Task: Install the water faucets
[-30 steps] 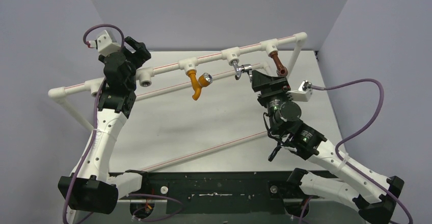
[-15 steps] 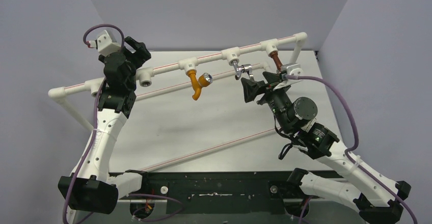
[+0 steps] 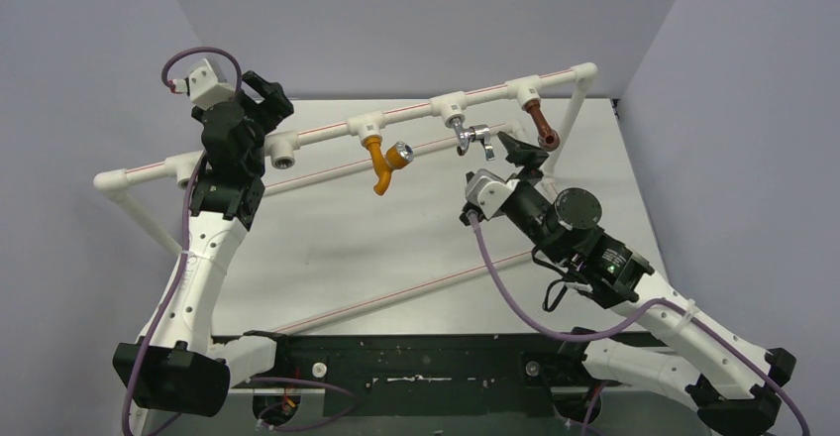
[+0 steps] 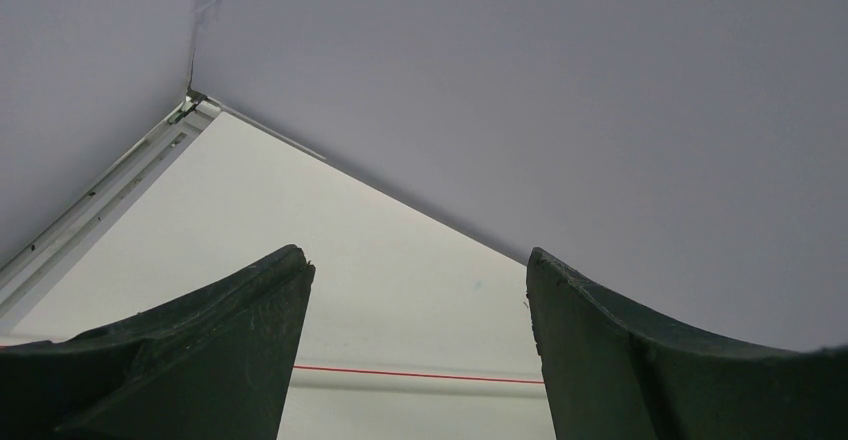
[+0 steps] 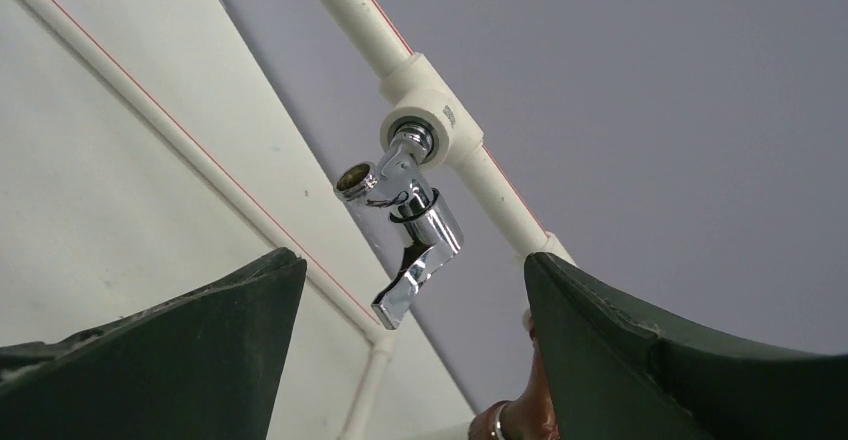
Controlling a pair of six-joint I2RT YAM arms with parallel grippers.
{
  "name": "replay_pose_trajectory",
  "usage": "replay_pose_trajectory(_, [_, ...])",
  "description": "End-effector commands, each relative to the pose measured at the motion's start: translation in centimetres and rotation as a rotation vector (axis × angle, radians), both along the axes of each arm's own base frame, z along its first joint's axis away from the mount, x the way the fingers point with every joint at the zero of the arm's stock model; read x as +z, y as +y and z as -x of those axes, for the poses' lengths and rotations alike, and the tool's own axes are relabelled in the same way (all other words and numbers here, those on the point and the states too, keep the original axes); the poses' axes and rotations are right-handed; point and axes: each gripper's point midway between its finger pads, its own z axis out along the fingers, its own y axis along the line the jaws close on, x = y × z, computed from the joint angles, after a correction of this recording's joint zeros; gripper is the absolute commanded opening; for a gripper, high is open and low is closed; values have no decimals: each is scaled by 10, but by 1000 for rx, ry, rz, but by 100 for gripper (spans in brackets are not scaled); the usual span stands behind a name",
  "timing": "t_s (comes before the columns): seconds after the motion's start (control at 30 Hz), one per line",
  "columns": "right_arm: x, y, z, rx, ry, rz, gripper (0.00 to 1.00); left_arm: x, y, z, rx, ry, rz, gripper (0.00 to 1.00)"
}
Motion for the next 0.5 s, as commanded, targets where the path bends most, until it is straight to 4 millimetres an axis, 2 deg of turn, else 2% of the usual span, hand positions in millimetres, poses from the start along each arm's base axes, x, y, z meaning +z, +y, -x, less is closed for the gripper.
replay_pose_trajectory(0.0, [15, -1, -11, -37, -215, 197, 83, -122, 1, 17, -11, 400, -66, 76])
replay_pose_trajectory(0.07, [10, 1, -18, -63, -232, 255, 83, -123, 1, 17, -10, 402, -65, 76])
replay_pose_trajectory(0.27, [24, 4, -31, -175, -333, 234, 79, -123, 2, 17, -8, 401, -66, 76])
replay_pose_trajectory(0.4, [19, 11, -40, -193, -333, 248, 76, -123, 1, 16, -11, 403, -65, 76])
replay_pose_trajectory(0.47, [15, 14, -45, -210, -330, 259, 71, -123, 1, 16, -11, 404, -65, 76])
